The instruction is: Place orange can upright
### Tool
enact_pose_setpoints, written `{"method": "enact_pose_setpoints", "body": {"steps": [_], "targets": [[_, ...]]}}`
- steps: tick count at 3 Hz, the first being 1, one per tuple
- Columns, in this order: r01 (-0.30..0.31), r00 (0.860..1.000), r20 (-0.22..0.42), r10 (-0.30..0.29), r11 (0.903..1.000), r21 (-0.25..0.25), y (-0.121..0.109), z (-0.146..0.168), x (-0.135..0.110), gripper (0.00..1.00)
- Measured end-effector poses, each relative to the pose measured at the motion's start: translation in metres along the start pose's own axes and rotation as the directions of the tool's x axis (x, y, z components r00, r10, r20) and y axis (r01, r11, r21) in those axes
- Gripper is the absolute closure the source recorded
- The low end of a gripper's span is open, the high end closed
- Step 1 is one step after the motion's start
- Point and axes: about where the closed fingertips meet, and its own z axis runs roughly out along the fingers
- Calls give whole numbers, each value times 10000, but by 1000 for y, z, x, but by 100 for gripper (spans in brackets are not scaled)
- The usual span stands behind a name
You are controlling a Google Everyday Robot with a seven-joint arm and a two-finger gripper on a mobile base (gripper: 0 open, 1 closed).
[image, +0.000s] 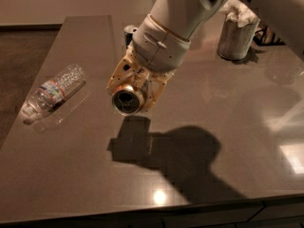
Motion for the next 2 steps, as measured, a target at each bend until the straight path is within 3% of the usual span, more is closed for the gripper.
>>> {"method": "enact_pose_setpoints", "body": {"steps": [1, 2], "targets": [[0, 10000, -1, 0, 10000, 1, 0, 0, 0, 100], [-238, 9989, 418, 206, 9966, 784, 0, -4, 2, 100]]}}
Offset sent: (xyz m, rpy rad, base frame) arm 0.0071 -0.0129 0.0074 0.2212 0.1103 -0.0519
